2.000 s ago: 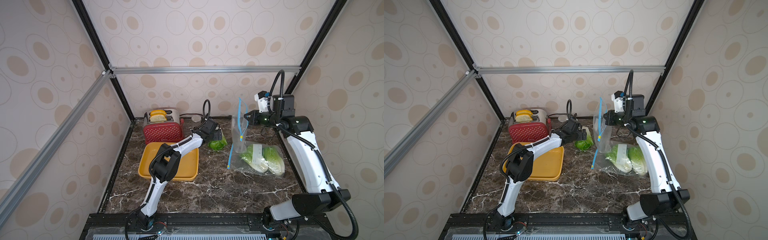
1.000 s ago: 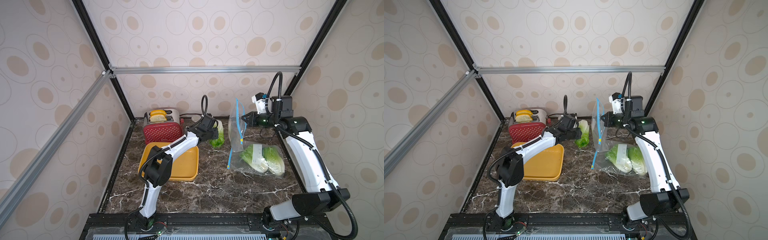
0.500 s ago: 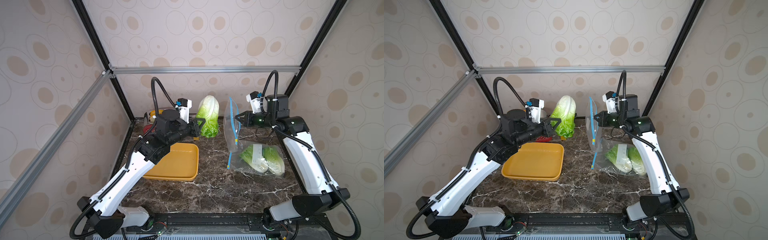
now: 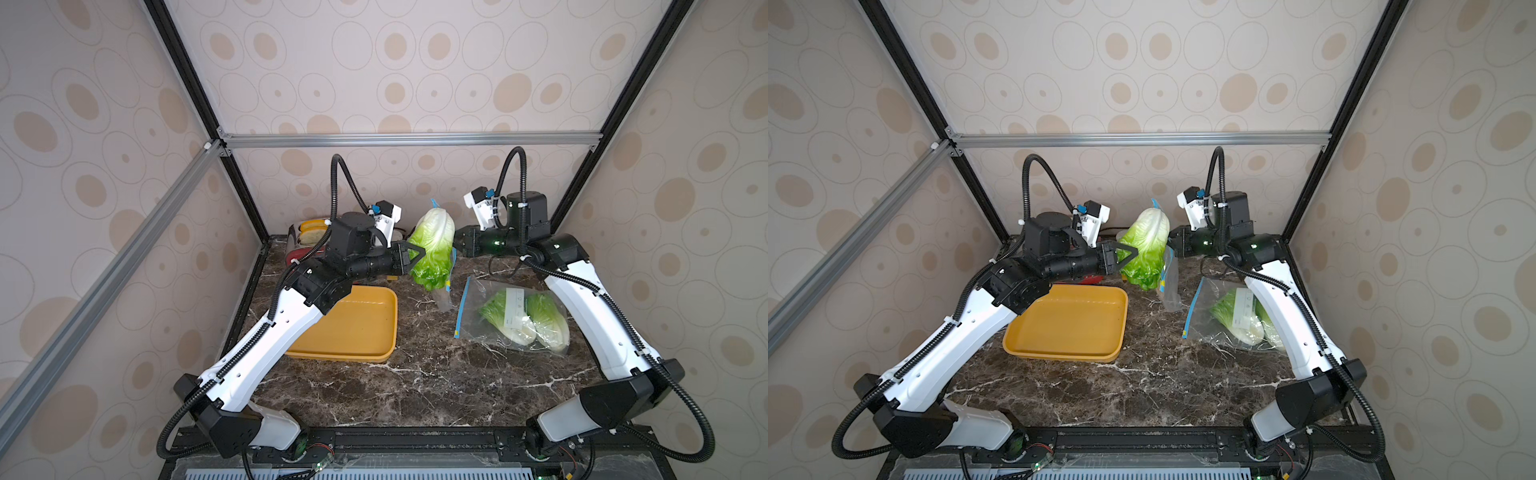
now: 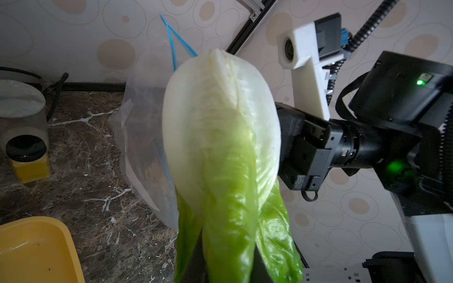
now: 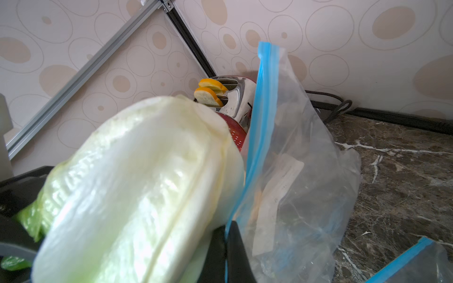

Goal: Put the chinese cabbages into a zipper bag and zip it
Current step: Place the Chinese cabbage in the zipper food storage bag.

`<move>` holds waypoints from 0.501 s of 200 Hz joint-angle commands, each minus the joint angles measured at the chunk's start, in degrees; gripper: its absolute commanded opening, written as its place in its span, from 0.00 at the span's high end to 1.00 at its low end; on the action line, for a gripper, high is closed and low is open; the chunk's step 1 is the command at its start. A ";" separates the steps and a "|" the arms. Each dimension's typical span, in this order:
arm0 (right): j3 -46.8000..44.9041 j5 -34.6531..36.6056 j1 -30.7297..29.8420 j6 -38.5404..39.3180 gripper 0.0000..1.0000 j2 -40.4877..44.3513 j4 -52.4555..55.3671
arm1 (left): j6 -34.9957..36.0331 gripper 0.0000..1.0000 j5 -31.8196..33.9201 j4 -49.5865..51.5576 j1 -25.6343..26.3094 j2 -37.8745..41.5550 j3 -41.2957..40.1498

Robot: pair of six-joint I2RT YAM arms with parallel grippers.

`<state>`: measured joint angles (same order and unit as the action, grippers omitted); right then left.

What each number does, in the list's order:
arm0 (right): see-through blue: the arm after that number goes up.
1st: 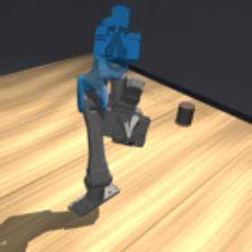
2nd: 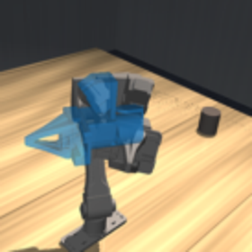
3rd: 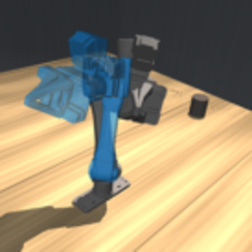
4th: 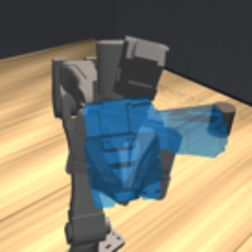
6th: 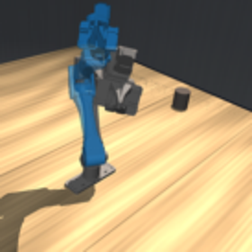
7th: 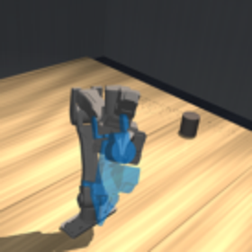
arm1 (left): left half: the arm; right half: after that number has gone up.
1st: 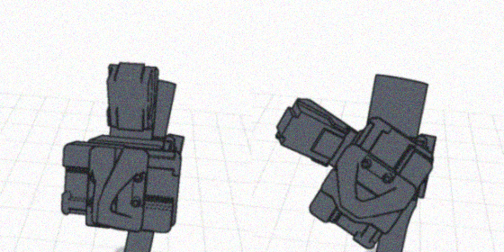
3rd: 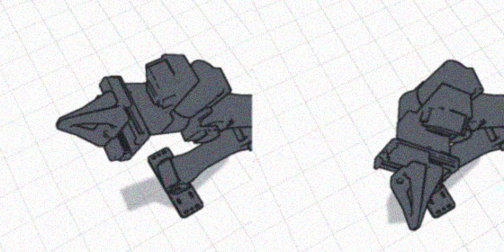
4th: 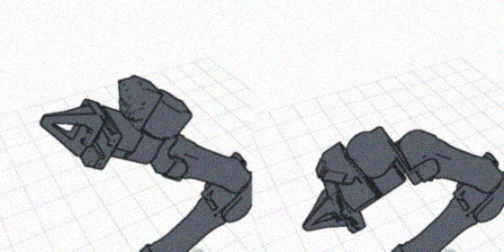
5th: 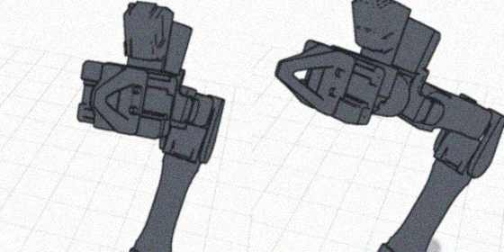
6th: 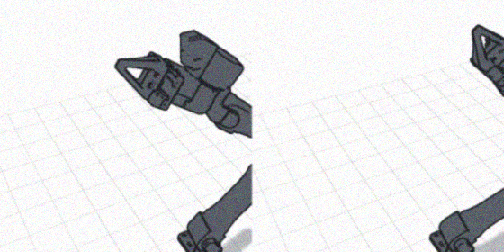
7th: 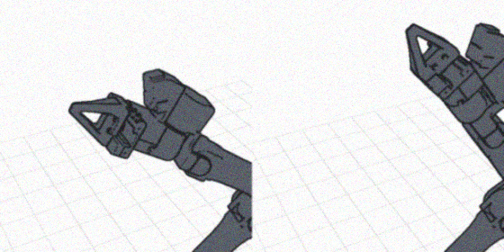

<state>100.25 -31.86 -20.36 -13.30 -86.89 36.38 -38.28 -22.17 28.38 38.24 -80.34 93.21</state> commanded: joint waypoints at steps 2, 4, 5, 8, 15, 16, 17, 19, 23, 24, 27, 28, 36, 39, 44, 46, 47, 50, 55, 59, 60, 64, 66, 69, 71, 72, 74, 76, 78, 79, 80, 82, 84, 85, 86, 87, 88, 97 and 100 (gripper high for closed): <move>-0.01 -3.51 -1.04 5.98 1.00 1.48 -2.03 | 3.17 0.87 0.67 7.42 0.12 0.13 2.29; 0.05 -3.31 -1.07 6.31 1.00 1.47 -1.71 | 3.38 0.87 1.00 7.46 0.09 0.17 2.36; 0.09 -3.17 -1.04 6.51 1.00 1.47 -1.60 | 3.52 0.87 1.08 8.35 0.09 0.17 2.39; 0.26 -2.86 -1.00 6.91 1.00 1.54 -1.17 | 3.71 0.87 1.56 9.58 0.15 0.30 2.41; 0.32 -2.72 -1.02 7.39 1.00 1.57 -1.01 | 3.74 0.87 2.36 9.97 0.15 0.56 1.99; 0.27 -2.75 -1.01 7.40 1.00 1.60 -1.07 | 3.70 0.87 2.43 9.95 0.16 0.59 1.98; 0.24 -2.80 -1.00 7.45 1.00 1.62 -1.06 | 3.68 0.87 2.46 9.90 0.16 0.65 1.94; 0.11 -2.91 -1.02 7.55 1.00 1.74 -1.23 | 3.64 0.87 2.46 9.73 0.15 0.80 1.72; -0.26 -2.99 -1.02 7.50 1.00 1.89 -1.76 | 3.58 0.87 2.45 9.55 0.15 0.95 1.27; -0.33 -3.01 -1.01 7.41 1.00 1.94 -1.93 | 3.53 0.87 2.42 9.53 0.11 0.96 1.18; -0.65 -3.03 -1.00 7.21 1.00 2.12 -2.36 | 3.44 0.87 2.54 9.50 0.11 1.11 0.95; -0.70 -3.03 -1.00 7.18 1.00 2.18 -2.49 | 3.41 0.87 2.56 9.50 0.14 1.13 0.94; -1.01 -2.36 -1.05 6.90 1.00 2.26 -2.81 | 3.24 0.87 2.95 9.34 0.11 1.32 0.48; -1.02 -2.38 -1.00 6.99 1.00 2.25 -2.81 | 3.10 0.87 3.01 9.14 0.11 1.40 0.20; -0.98 -3.05 -1.04 7.07 1.00 2.21 -2.86 | 2.90 0.87 2.92 8.67 0.17 1.49 -0.22; -1.01 -3.46 -1.01 7.13 1.00 2.20 -2.97 | 2.83 0.87 2.84 8.46 0.15 1.47 -0.37; -1.01 -3.64 -1.05 7.09 1.00 2.23 -3.07 | 2.76 0.87 2.75 8.45 0.16 1.49 -0.43; -1.02 -4.41 -1.08 7.01 1.00 2.14 -3.31 | 2.59 0.87 2.52 8.39 0.11 1.36 -0.55; -1.02 -5.69 -1.11 6.98 1.00 2.05 -3.62 | 2.16 0.87 1.81 6.56 0.12 1.18 -0.66; -1.11 -6.81 -1.22 7.04 1.00 1.99 -4.09 | 1.88 0.86 0.97 5.79 0.17 0.82 -0.59; -1.11 -7.16 -1.28 7.05 1.00 1.90 -4.15 | 1.84 0.86 0.72 5.67 0.17 0.72 -0.63; -1.18 -8.08 -1.42 7.46 1.00 1.85 -4.37 | 1.60 0.86 -0.33 5.26 0.17 0.20 -0.33; -1.19 -8.36 -1.54 7.53 1.00 1.82 -4.43 | 1.40 0.87 -0.79 5.21 0.10 -0.12 -0.09; -1.15 -8.61 -1.69 7.94 1.00 1.79 -4.47 | 1.20 0.87 -1.54 5.16 0.16 -0.60 0.31; -1.12 -8.61 -1.74 8.25 1.00 1.68 -4.30 | 1.19 0.87 -1.93 5.32 0.17 -0.92 0.64; -1.11 -8.55 -1.81 8.40 1.00 1.66 -4.17 | 1.19 0.87 -2.14 5.43 0.12 -1.03 0.82; -1.02 -8.39 -1.84 8.67 1.00 1.67 -3.94 | 1.15 0.87 -2.43 5.69 0.11 -1.35 1.05; -0.95 -8.13 -1.98 8.93 1.00 1.65 -3.75 | 1.23 0.87 -2.57 5.95 0.09 -1.63 1.48; -0.87 -7.89 -2.03 9.13 1.00 1.66 -3.50 | 1.31 0.87 -2.62 6.39 0.15 -1.86 1.83; -0.81 -7.75 -2.04 9.24 1.00 1.65 -3.42 | 1.34 0.87 -2.62 6.58 0.16 -1.98 1.99; -0.74 -7.63 -2.05 9.34 1.00 1.73 -3.33 | 1.40 0.87 -2.61 6.86 0.16 -2.09 2.20; -0.68 -7.39 -2.05 9.58 1.00 1.79 -3.11 | 1.55 0.87 -2.50 7.28 0.17 -2.28 2.54; -0.67 -7.25 -2.01 9.78 1.00 1.85 -2.97 | 1.74 0.87 -2.36 7.43 0.17 -2.41 2.80; -0.67 -7.21 -1.99 9.96 1.00 1.88 -2.93 | 1.82 0.87 -2.31 7.45 0.17 -2.52 2.91; -0.67 -7.10 -1.98 10.05 1.00 1.89 -2.87 | 1.86 0.87 -2.20 7.47 0.17 -2.58 3.02; -0.67 -7.04 -1.97 10.18 1.00 1.94 -2.79 | 1.92 0.87 -2.10 7.47 0.13 -2.61 3.11; -0.67 -6.97 -1.97 10.38 1.00 1.96 -2.76 | 1.95 0.87 -2.00 7.48 0.15 -2.62 3.16; -1.16 -6.68 -1.97 11.57 1.00 2.64 -2.83 | 2.54 0.87 -1.09 9.78 0.15 -2.57 3.32; -1.39 -6.61 -2.03 11.85 1.00 2.92 -2.99 | 2.64 0.87 -0.85 10.01 0.06 -2.52 3.30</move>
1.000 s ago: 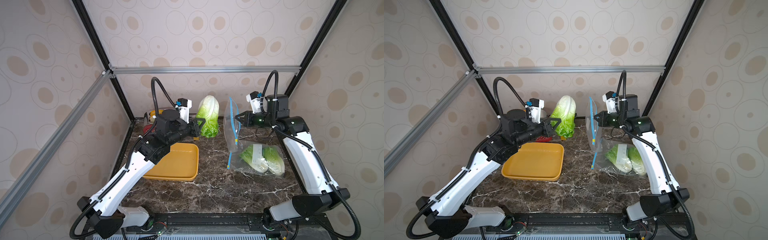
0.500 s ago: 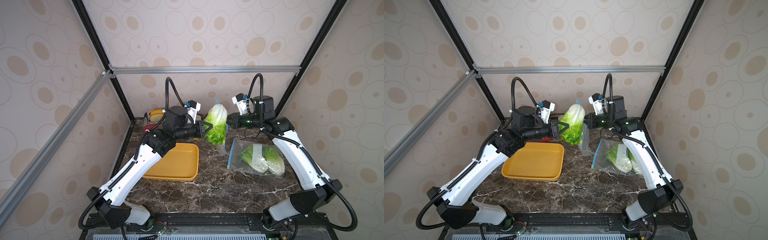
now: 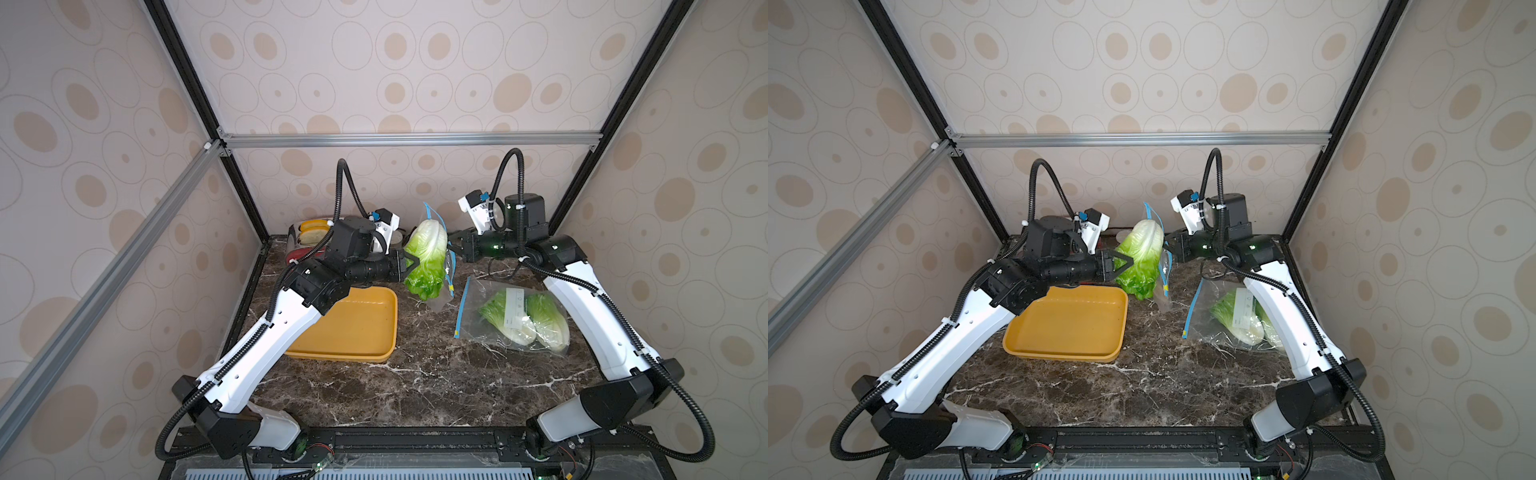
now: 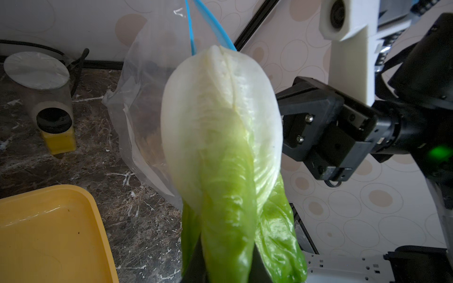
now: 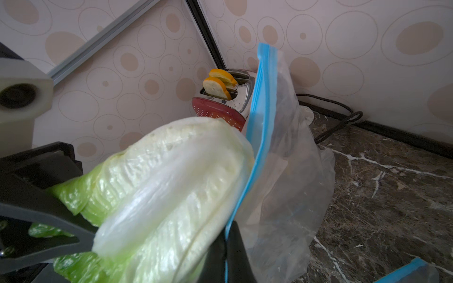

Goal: Put the chinese cabbages into a zipper bag and zip it
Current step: Place the Chinese cabbage in the zipper food storage bag.

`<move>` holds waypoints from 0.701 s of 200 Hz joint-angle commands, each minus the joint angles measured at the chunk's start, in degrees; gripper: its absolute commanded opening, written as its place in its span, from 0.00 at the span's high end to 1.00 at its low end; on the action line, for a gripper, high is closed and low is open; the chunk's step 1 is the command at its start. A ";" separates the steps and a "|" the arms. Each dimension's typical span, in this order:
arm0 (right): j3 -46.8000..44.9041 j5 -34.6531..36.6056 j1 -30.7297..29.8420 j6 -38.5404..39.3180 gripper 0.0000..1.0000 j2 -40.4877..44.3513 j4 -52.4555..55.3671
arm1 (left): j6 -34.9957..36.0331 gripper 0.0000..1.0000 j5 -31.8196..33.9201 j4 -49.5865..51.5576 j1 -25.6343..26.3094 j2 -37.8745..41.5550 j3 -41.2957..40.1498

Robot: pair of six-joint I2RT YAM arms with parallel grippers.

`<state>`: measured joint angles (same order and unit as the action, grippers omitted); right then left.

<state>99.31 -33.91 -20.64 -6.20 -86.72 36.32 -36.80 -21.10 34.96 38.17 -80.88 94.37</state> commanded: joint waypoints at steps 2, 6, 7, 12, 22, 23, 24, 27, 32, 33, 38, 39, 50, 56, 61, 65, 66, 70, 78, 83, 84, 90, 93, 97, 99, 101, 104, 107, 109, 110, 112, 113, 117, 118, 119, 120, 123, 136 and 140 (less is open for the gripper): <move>-0.72 -4.47 -1.72 4.89 1.00 3.01 -3.09 | 1.25 0.87 -1.68 3.64 0.10 -1.84 2.14; -1.15 -3.95 -1.76 5.09 1.00 3.39 -3.36 | 1.51 0.87 -1.32 4.02 0.02 -1.79 2.10; -1.23 -3.78 -1.72 5.16 1.00 3.48 -3.40 | 1.62 0.87 -1.27 4.13 0.04 -1.76 2.12; -1.54 -2.66 -1.73 5.41 1.00 4.01 -3.44 | 1.97 0.87 -0.78 4.75 -0.04 -1.66 2.13; -1.74 -1.27 -1.71 6.15 1.00 4.82 -3.25 | 2.25 0.87 0.21 5.83 -0.25 -1.33 2.03; -1.79 -1.17 -1.69 6.17 1.00 4.90 -3.26 | 2.25 0.87 0.28 5.87 -0.23 -1.31 1.99; -1.81 -1.08 -1.73 6.27 1.00 4.98 -3.31 | 2.25 0.87 0.37 5.85 -0.26 -1.26 1.93; -1.93 -0.87 -1.71 6.38 1.00 5.18 -3.33 | 2.25 0.87 0.54 5.76 -0.29 -1.07 1.56; -2.22 -1.11 -1.75 6.47 1.00 5.53 -3.71 | 2.07 0.87 0.71 5.30 -0.29 -0.82 1.04; -2.29 -1.18 -1.71 6.46 1.00 5.61 -3.84 | 2.03 0.87 0.67 5.17 -0.29 -0.80 0.84; -2.67 -1.90 -1.72 6.55 1.00 5.88 -4.52 | 1.61 0.86 0.63 4.61 -0.32 -0.64 0.19; -2.73 -2.01 -1.70 6.50 1.00 5.91 -4.69 | 1.49 0.86 0.58 4.47 -0.35 -0.62 0.06; -3.32 -4.12 -1.70 6.07 1.00 6.08 -6.00 | 0.62 0.87 -0.69 2.87 -0.31 -0.72 -1.02; -3.25 -5.52 -1.84 6.11 1.00 5.91 -6.01 | 0.14 0.87 -1.40 2.35 -0.34 -1.00 -1.20; -2.97 -6.52 -1.79 6.34 1.00 5.62 -5.88 | -0.06 0.88 -1.61 2.31 -0.37 -1.26 -1.08; -2.79 -7.28 -1.85 6.64 1.00 5.38 -5.50 | -0.20 0.88 -1.73 2.06 -0.29 -1.35 -0.95; -2.75 -7.38 -1.90 6.73 1.00 5.31 -5.44 | -0.25 0.88 -1.83 1.96 -0.34 -1.37 -0.90; -2.51 -7.92 -2.09 7.10 1.00 5.13 -5.11 | -0.37 0.88 -2.19 1.86 -0.38 -1.47 -0.89; -2.15 -8.65 -2.20 8.17 1.00 4.83 -3.98 | 0.12 0.88 -2.50 1.82 -0.37 -1.68 -0.56; -1.94 -8.62 -2.22 8.79 1.00 4.80 -3.21 | 0.80 0.87 -1.87 2.89 -0.36 -1.88 0.15; -1.93 -8.62 -2.17 8.94 1.00 4.80 -3.06 | 0.96 0.87 -1.68 3.17 -0.37 -1.94 0.31; -1.74 -8.12 -2.20 9.72 1.00 4.92 -1.90 | 2.29 0.87 -0.55 5.46 -0.39 -2.21 1.56; -1.65 -7.58 -2.19 10.13 1.00 4.97 -1.38 | 2.89 0.87 0.00 6.53 -0.46 -2.32 2.11; -1.58 -6.89 -2.16 10.74 1.00 5.21 -0.58 | 3.60 0.87 0.71 7.84 -0.52 -2.35 2.76; -1.57 -6.70 -2.20 11.09 1.00 5.34 -0.33 | 3.93 0.87 1.08 8.32 -0.48 -2.31 3.00; -1.57 -6.41 -2.20 11.29 1.00 5.47 -0.07 | 4.30 0.87 1.38 8.71 -0.49 -2.27 3.10; -1.64 -6.12 -2.21 11.56 1.00 5.69 0.23 | 4.71 0.87 1.95 9.14 -0.52 -2.12 3.26; -1.66 -5.82 -2.20 12.01 1.00 5.87 0.51 | 4.98 0.87 2.42 9.47 -0.62 -1.97 3.19; -1.75 -5.53 -2.20 12.31 1.00 5.97 0.73 | 5.22 0.87 2.61 9.57 -0.57 -1.82 3.12; -1.75 -5.45 -2.16 12.46 1.00 6.00 0.93 | 5.28 0.87 2.76 9.67 -0.61 -1.73 3.11; -1.70 -5.31 -2.20 12.73 1.00 6.09 1.12 | 5.43 0.86 2.98 9.79 -0.66 -1.60 3.04; -1.68 -5.25 -2.20 12.89 1.00 6.19 1.26 | 5.51 0.86 3.08 9.87 -0.74 -1.49 2.98; -1.60 -4.95 -2.21 13.43 1.00 6.29 1.89 | 5.66 0.86 3.56 10.14 -0.79 -1.32 2.80; -1.54 -4.90 -2.21 13.55 1.00 6.29 2.04 | 5.71 0.86 3.58 10.18 -0.85 -1.27 2.73; -1.51 -4.83 -2.21 13.65 1.00 6.29 2.24 | 5.70 0.86 3.64 10.20 -0.88 -1.24 2.70; -1.45 -4.71 -2.21 13.75 1.00 6.30 2.34 | 5.69 0.86 3.63 10.21 -1.02 -1.18 2.68; -1.26 -4.49 -2.21 14.03 1.00 6.23 2.92 | 5.58 0.86 3.59 10.21 -1.22 -1.06 2.52; -0.27 -4.34 -2.21 14.79 1.00 5.49 4.87 | 4.94 0.86 2.45 9.25 -2.11 -0.73 1.56; 0.09 -4.72 -2.21 15.02 1.00 5.18 5.34 | 4.81 0.86 2.24 8.94 -2.22 -0.62 1.30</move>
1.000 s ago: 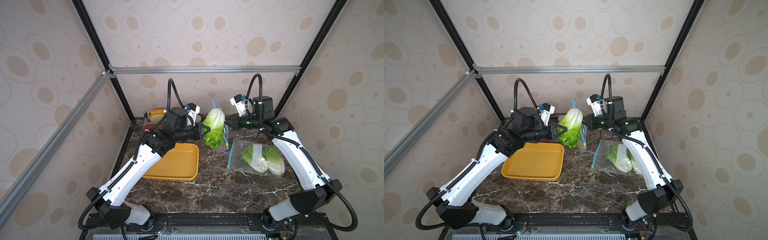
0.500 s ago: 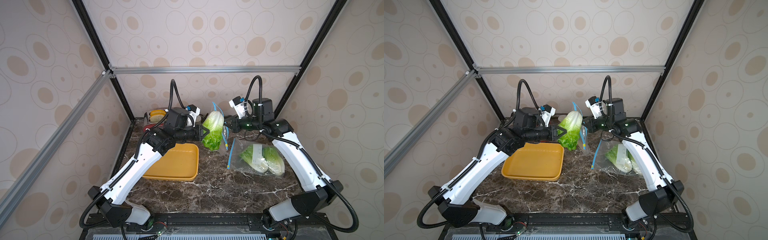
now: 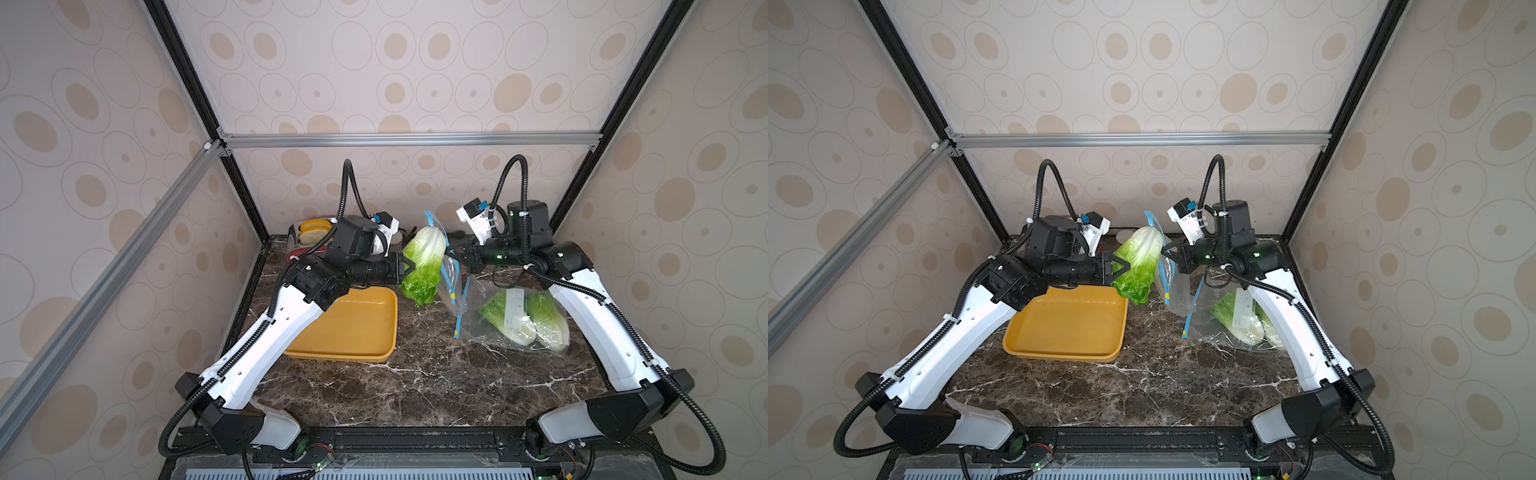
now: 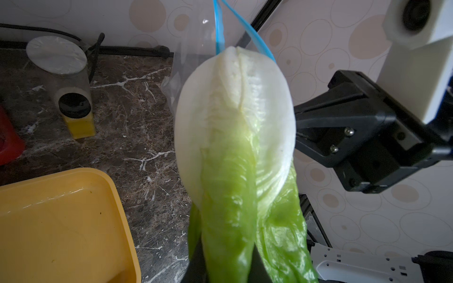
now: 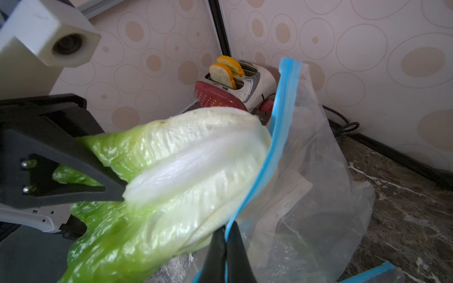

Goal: Put the chinese cabbages into a zipper bag and zip it
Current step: Place the Chinese cabbage in the zipper food storage bag.

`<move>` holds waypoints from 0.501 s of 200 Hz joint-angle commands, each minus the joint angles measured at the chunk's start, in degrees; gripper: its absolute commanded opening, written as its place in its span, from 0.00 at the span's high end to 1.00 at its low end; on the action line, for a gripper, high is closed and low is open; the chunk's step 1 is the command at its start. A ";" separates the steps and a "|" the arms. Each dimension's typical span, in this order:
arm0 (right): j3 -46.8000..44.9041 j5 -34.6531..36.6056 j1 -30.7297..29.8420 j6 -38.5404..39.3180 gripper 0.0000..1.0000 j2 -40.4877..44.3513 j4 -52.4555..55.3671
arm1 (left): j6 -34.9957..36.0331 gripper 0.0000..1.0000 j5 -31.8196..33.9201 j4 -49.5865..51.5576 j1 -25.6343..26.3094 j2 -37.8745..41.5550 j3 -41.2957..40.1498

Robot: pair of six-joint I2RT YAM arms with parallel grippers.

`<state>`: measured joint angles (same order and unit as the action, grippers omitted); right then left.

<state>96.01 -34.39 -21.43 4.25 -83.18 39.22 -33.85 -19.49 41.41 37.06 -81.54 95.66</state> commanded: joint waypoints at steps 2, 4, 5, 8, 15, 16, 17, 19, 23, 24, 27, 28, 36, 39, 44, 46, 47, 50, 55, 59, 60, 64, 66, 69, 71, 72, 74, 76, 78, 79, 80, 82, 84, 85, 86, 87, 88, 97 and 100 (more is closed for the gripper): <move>3.53 -4.49 -1.42 4.61 1.00 1.47 2.74 | 1.86 0.86 0.53 2.37 -1.15 0.06 -0.15; 3.74 -4.75 -1.42 4.69 1.00 1.34 2.95 | 1.85 0.86 0.51 2.36 -1.14 0.06 -0.30; 3.83 -4.82 -1.46 4.70 1.00 1.25 3.09 | 1.85 0.86 0.50 2.36 -1.17 0.06 -0.34; 4.10 -5.27 -1.54 4.82 1.00 1.00 3.35 | 1.79 0.86 0.50 2.24 -1.12 0.14 -0.47; 4.50 -6.46 -1.68 4.72 1.00 0.55 3.49 | 1.40 0.86 0.24 1.62 -1.11 0.07 -0.94; 4.52 -6.69 -1.73 4.72 1.00 0.51 3.45 | 1.36 0.86 0.06 1.51 -1.11 0.07 -1.01; 4.57 -6.89 -1.79 4.72 1.00 0.45 3.47 | 1.34 0.86 -0.11 1.32 -1.11 0.02 -1.09; 4.66 -7.09 -1.95 4.82 1.00 0.29 3.49 | 1.22 0.86 -0.51 1.00 -1.11 -0.01 -1.22; 4.91 -7.50 -2.27 4.95 1.00 0.08 3.55 | 1.01 0.86 -1.40 0.37 -1.11 -0.23 -1.44; 4.90 -7.56 -2.33 5.01 1.00 0.01 3.61 | 0.95 0.86 -1.64 0.27 -1.11 -0.30 -1.44; 5.15 -7.55 -2.65 5.37 1.00 -0.18 3.77 | 0.86 0.86 -2.29 0.10 -1.16 -0.49 -1.39; 5.19 -7.54 -2.74 5.44 1.00 -0.25 3.85 | 0.83 0.86 -2.48 0.09 -1.13 -0.61 -1.37; 6.09 -6.74 -3.49 6.34 1.00 -0.78 4.71 | 1.24 0.87 -3.37 1.05 -1.11 -1.37 -0.78; 6.45 -6.51 -3.69 6.56 1.00 -0.96 5.05 | 1.44 0.87 -3.12 1.68 -1.11 -1.61 -0.40; 6.95 -6.51 -3.80 6.71 1.00 -1.32 5.28 | 1.90 0.87 -2.44 2.53 -1.12 -1.84 0.00; 7.19 -6.59 -3.82 6.66 1.00 -1.43 5.39 | 2.00 0.87 -2.17 2.87 -1.11 -1.93 0.15; 7.27 -6.67 -3.85 6.66 1.00 -1.63 5.39 | 2.06 0.87 -2.06 2.97 -1.11 -1.99 0.19; 7.55 -6.68 -3.97 6.73 1.00 -1.80 5.47 | 2.22 0.87 -1.83 3.28 -1.17 -2.04 0.37; 8.10 -6.58 -4.23 7.23 1.00 -2.39 5.95 | 2.42 0.87 -1.86 3.55 -1.16 -2.25 0.68; 8.78 -6.13 -4.73 8.04 1.00 -2.97 6.87 | 2.54 0.87 -2.06 3.78 -1.11 -2.43 1.08; 8.94 -6.00 -4.79 8.31 1.00 -3.14 7.16 | 2.55 0.87 -2.19 3.86 -1.11 -2.50 1.18; 9.76 -5.21 -5.36 9.13 1.00 -3.81 8.31 | 2.56 0.87 -2.66 4.14 -1.11 -2.76 1.71; 10.22 -4.71 -5.77 9.53 1.00 -4.23 8.87 | 2.56 0.87 -3.01 4.32 -1.13 -2.88 2.10; 11.02 -4.10 -6.20 10.16 1.00 -4.77 10.02 | 2.56 0.87 -3.67 4.44 -1.11 -3.10 2.61; 11.46 -3.62 -6.48 10.58 1.00 -5.28 10.84 | 2.53 0.87 -4.01 4.53 -1.16 -3.17 2.94; 11.78 -3.47 -6.59 10.77 1.00 -5.52 11.16 | 2.46 0.87 -4.26 4.54 -1.13 -3.27 3.08; 12.33 -3.24 -6.87 11.15 1.00 -5.93 11.87 | 2.40 0.87 -4.67 4.62 -1.14 -3.38 3.47; 12.77 -3.08 -7.09 11.49 1.00 -6.31 12.71 | 2.32 0.87 -5.12 4.71 -1.12 -3.48 3.72; 13.15 -3.06 -7.32 11.77 1.00 -6.67 13.24 | 2.23 0.87 -5.50 4.71 -1.11 -3.57 4.14; 13.41 -3.10 -7.36 11.89 1.00 -6.88 13.60 | 2.18 0.87 -5.66 4.76 -1.11 -3.60 4.29; 13.55 -3.16 -7.38 11.95 1.00 -7.03 13.91 | 2.15 0.87 -5.92 4.75 -1.11 -3.61 4.42; 13.91 -3.36 -7.48 12.10 1.00 -7.31 14.36 | 2.06 0.87 -6.22 4.72 -1.11 -3.69 4.73; 14.07 -3.48 -7.53 12.23 1.00 -7.58 14.69 | 2.04 0.87 -6.43 4.69 -1.11 -3.67 4.96; 14.14 -3.62 -7.55 12.30 1.00 -7.73 14.85 | 1.99 0.87 -6.52 4.67 -1.11 -3.69 5.14; 14.17 -3.77 -7.56 12.33 1.00 -7.85 15.02 | 1.96 0.87 -6.62 4.70 -1.11 -3.70 5.32; 14.23 -3.89 -7.57 12.39 1.00 -7.95 15.10 | 1.95 0.87 -6.66 4.72 -1.11 -3.67 5.46; 14.31 -4.04 -7.61 12.42 1.00 -8.00 15.23 | 1.95 0.87 -6.77 4.73 -1.11 -3.65 5.57; 13.76 -4.69 -7.59 12.69 1.00 -8.36 15.42 | 2.30 0.87 -7.11 4.69 -1.12 -3.24 6.65; 13.35 -4.76 -7.61 12.84 1.00 -8.26 15.30 | 2.51 0.87 -7.06 4.73 -1.18 -3.01 6.92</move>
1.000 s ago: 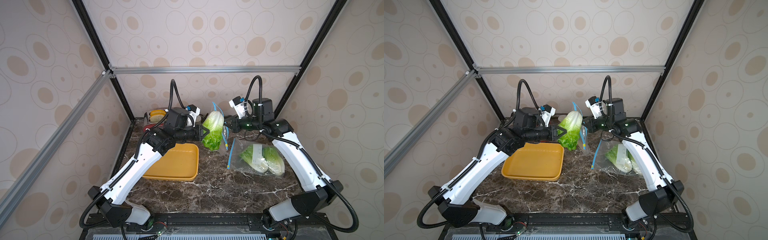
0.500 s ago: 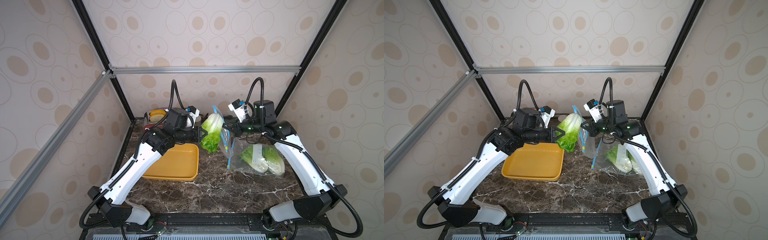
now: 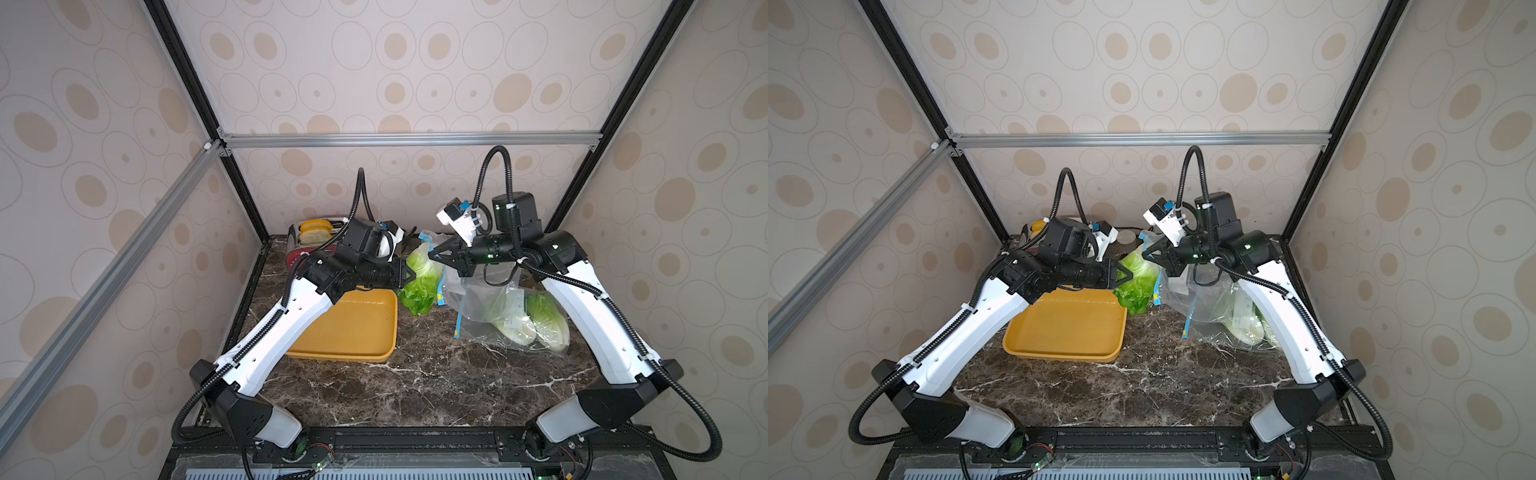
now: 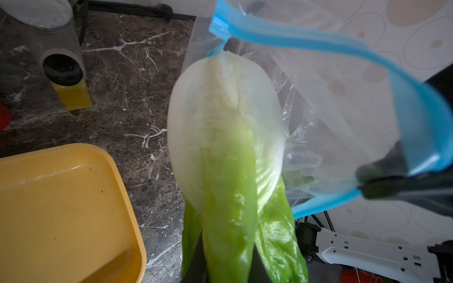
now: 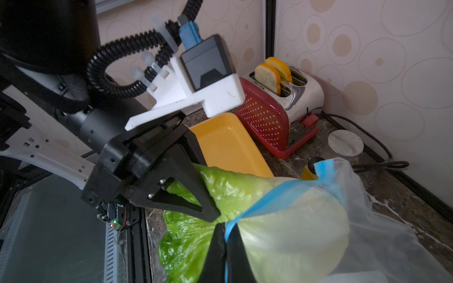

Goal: Put the chinese cabbages into a zipper bag and zip it
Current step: Place the Chinese cabbage in the zipper food storage bag.

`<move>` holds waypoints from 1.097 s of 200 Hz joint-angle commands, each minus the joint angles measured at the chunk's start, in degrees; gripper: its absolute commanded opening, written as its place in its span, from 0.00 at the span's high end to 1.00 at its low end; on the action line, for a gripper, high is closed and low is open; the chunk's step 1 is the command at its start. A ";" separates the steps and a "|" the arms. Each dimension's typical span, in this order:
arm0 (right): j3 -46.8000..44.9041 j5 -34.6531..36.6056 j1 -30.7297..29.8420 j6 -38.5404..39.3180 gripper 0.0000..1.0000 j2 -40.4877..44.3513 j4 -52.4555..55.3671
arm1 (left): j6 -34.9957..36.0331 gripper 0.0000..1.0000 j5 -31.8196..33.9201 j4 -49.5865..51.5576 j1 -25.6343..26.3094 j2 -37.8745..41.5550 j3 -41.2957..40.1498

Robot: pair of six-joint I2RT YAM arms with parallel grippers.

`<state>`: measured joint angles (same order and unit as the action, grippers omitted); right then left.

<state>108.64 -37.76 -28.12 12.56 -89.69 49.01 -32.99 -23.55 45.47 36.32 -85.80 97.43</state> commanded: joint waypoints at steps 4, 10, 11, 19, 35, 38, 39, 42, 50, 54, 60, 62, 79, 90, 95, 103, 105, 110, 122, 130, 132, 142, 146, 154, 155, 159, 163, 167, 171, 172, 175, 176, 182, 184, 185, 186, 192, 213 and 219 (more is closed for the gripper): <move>0.14 -1.67 -0.89 4.54 1.00 -1.63 5.14 | 2.12 0.87 -2.81 0.79 -0.40 1.71 5.37; -0.93 -1.79 -0.81 4.45 1.00 -1.32 4.60 | 2.73 0.87 -2.21 1.15 -0.37 2.23 5.60; -1.13 -1.88 -0.85 4.43 1.00 -1.30 4.47 | 2.88 0.86 -2.16 1.17 -0.37 2.35 5.68; -2.41 -2.02 -0.71 4.06 1.00 -0.94 3.72 | 4.29 0.85 -1.89 1.62 -0.37 3.09 6.01; -3.10 -2.14 -0.61 4.64 1.00 -1.18 4.32 | 6.71 0.84 -1.74 3.10 -0.37 3.80 6.41; -2.82 -2.26 -0.56 4.79 1.00 -1.43 4.74 | 7.10 0.84 -2.19 3.31 -0.37 3.80 6.43; -2.73 -2.25 -0.50 4.82 1.00 -1.48 4.93 | 7.21 0.84 -2.28 3.35 -0.37 3.80 6.45; -2.30 -2.38 -0.47 4.93 1.00 -1.68 5.48 | 7.66 0.84 -3.00 3.58 -0.37 3.73 6.49; -1.39 -3.12 -0.17 5.03 1.00 -2.28 6.63 | 8.43 0.84 -4.75 4.19 -0.47 3.40 6.73; -0.86 -3.78 0.04 5.18 1.00 -2.46 7.29 | 8.95 0.84 -5.73 4.37 -0.43 3.20 6.82; -0.05 -4.82 0.38 5.38 1.00 -2.65 8.10 | 9.73 0.85 -7.44 4.87 -0.41 2.66 7.08; 0.20 -5.30 0.55 5.31 1.00 -2.63 8.31 | 10.02 0.85 -7.88 5.13 -0.42 2.48 7.21; 1.24 -9.91 2.29 4.96 1.00 -2.03 8.77 | 12.81 0.85 -9.84 6.48 -0.51 2.11 7.29; 1.77 -11.61 2.93 5.80 1.00 -1.73 9.79 | 15.61 0.85 -11.35 6.77 -0.51 2.55 6.56; 2.32 -11.26 3.20 6.38 1.00 -1.89 10.93 | 16.76 0.85 -11.54 7.88 -0.47 2.50 6.89; 3.31 -9.92 3.74 6.93 1.00 -2.25 12.90 | 18.70 0.84 -11.21 10.75 -0.49 2.22 8.28; 3.46 -9.82 4.01 7.02 1.00 -2.31 13.35 | 19.25 0.84 -11.13 11.39 -0.49 2.15 8.63; 3.67 -9.95 4.83 7.06 1.00 -2.46 14.00 | 20.38 0.83 -11.23 12.57 -0.46 2.19 8.92; 3.26 -11.83 6.92 6.14 1.00 -2.59 14.10 | 22.10 0.84 -10.71 13.23 -0.47 2.88 8.54; 3.24 -11.57 6.94 6.73 1.00 -2.85 14.53 | 22.26 0.86 -10.93 12.82 -0.53 3.39 7.96; 3.31 -11.23 6.88 7.10 1.00 -3.04 14.92 | 22.29 0.86 -11.43 12.76 -0.54 3.48 7.87; 4.29 -10.75 6.68 8.09 1.00 -3.99 16.93 | 22.71 0.86 -12.62 12.38 -0.49 3.40 7.58; 4.93 -11.31 6.51 8.70 1.00 -4.57 18.05 | 22.63 0.86 -12.63 11.96 -0.54 3.30 7.49; 5.91 -13.56 6.51 9.54 1.00 -5.53 19.61 | 21.63 0.86 -12.40 10.69 -0.50 2.76 7.33; 5.94 -13.78 6.50 9.57 1.00 -5.60 19.66 | 21.51 0.86 -12.57 10.56 -0.43 2.67 7.33; 6.09 -14.81 6.38 9.60 1.00 -5.83 19.71 | 21.07 0.87 -13.29 9.89 -0.45 2.22 7.45; 6.05 -15.62 6.15 9.64 1.00 -6.04 19.62 | 20.75 0.87 -13.99 9.29 -0.49 1.65 7.65; 6.06 -16.37 5.82 9.76 1.00 -6.05 19.48 | 20.51 0.88 -14.38 8.82 -0.40 1.04 8.03; 6.06 -16.81 5.51 10.06 1.00 -6.11 19.38 | 19.90 0.88 -14.58 8.34 -0.38 0.43 8.31; 6.06 -16.90 5.39 10.13 1.00 -6.11 19.37 | 19.86 0.89 -14.59 8.28 -0.37 0.27 8.40; 6.13 -17.14 5.01 10.43 1.00 -6.12 19.49 | 19.58 0.90 -14.66 8.13 -0.37 -0.27 8.87; 6.18 -17.20 4.92 10.49 1.00 -6.16 19.51 | 19.57 0.90 -14.67 8.04 -0.37 -0.43 9.02; 6.39 -17.39 4.42 10.94 1.00 -6.24 19.79 | 19.54 0.91 -14.76 8.13 -0.37 -1.40 10.09; 6.45 -17.47 4.35 11.03 1.00 -6.28 19.87 | 19.55 0.92 -14.81 8.18 -0.39 -1.68 10.44; 6.52 -17.58 4.28 11.06 1.00 -6.32 19.92 | 19.63 0.92 -14.79 8.20 -0.38 -1.80 10.65; 6.55 -17.69 4.25 11.12 1.00 -6.35 20.08 | 19.63 0.92 -14.74 8.26 -0.42 -1.94 10.80; 7.08 -18.46 4.08 11.46 1.00 -6.71 20.66 | 19.87 0.92 -14.03 8.81 -0.37 -2.69 11.63; 9.77 -20.74 4.08 13.23 1.00 -8.52 24.66 | 19.77 0.91 -11.26 9.33 -0.37 -4.29 12.74; 9.93 -22.02 3.96 13.53 1.00 -8.70 25.02 | 19.16 0.91 -11.19 9.08 -0.37 -4.86 12.61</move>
<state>116.07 -53.58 -22.98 21.76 -96.95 68.03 -14.68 -34.09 58.28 35.97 -89.67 106.59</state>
